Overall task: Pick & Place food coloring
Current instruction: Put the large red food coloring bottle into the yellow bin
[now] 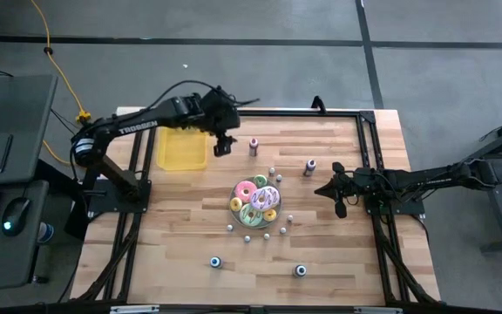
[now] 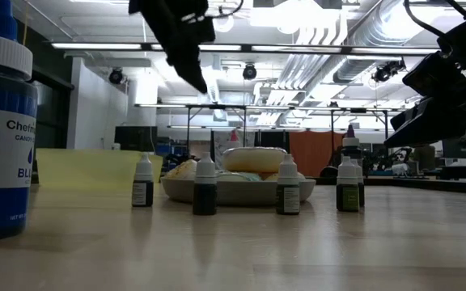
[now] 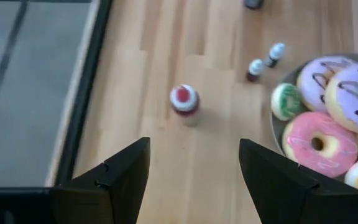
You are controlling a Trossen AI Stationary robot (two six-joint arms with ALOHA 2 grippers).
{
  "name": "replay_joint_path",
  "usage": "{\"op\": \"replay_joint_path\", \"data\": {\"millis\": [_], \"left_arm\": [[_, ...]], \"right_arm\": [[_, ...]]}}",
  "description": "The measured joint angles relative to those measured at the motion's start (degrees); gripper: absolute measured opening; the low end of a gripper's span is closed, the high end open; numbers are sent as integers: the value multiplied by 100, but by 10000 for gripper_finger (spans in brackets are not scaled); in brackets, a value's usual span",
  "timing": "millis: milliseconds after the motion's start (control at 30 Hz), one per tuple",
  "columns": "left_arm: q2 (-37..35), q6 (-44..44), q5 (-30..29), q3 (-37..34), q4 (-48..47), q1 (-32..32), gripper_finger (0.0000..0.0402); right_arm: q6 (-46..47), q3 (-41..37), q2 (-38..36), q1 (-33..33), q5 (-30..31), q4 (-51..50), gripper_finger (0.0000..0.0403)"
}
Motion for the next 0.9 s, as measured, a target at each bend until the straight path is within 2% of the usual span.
{"op": "replay_joint_path", "data": {"millis": [267, 433, 600, 900], "left_arm": [[5, 375, 961, -1086, 1316, 9, 254], [5, 516, 1130, -1510, 1908, 203, 256], [2, 480, 1166, -1810, 2450, 467, 256], [379, 218, 2044, -1953, 3284, 802, 256]], "right_arm": [[0, 2, 1, -1, 0, 0, 0], [0, 2, 2, 1, 0, -1, 0], [0, 0, 0, 1, 0, 0, 0], [0, 2, 0, -1, -2, -1, 0]]}}
